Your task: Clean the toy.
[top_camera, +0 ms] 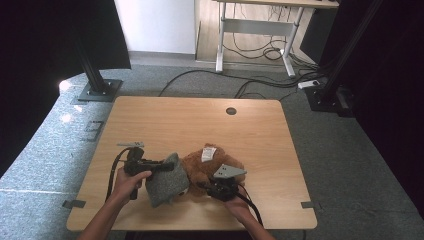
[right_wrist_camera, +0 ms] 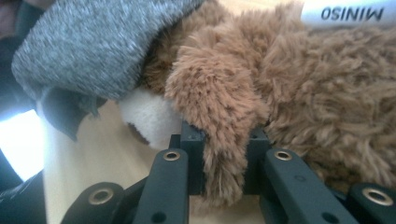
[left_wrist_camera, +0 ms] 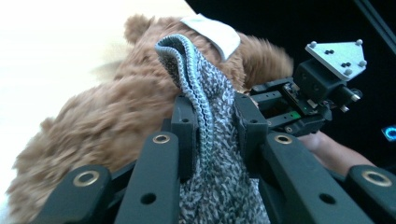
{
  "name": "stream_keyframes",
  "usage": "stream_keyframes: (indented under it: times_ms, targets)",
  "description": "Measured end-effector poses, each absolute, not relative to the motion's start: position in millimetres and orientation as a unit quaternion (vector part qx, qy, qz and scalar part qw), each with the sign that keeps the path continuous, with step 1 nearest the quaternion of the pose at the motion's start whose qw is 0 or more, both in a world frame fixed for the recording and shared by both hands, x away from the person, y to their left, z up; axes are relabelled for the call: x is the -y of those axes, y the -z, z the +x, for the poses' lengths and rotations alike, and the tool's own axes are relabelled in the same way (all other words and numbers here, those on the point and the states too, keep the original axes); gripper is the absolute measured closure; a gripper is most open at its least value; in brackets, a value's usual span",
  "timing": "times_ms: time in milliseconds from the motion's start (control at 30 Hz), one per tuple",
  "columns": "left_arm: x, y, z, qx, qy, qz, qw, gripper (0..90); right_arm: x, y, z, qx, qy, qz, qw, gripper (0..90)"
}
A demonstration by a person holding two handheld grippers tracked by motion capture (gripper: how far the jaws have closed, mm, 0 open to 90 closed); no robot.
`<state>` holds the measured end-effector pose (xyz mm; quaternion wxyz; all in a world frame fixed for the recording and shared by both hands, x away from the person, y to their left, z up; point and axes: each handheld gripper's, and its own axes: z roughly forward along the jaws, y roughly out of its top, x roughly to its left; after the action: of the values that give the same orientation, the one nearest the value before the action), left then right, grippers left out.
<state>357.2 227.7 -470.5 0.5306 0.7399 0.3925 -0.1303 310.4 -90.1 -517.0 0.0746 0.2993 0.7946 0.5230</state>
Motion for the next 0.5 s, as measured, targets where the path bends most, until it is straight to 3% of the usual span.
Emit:
stream_keyframes:
  times_ms: [500]
  targets:
    - [-218.6,479.1,349.7,-0.371,0.176,0.745,0.525,73.0,84.9,535.5,300.2,-0.804,-0.507,0.302,0.079,77.9]
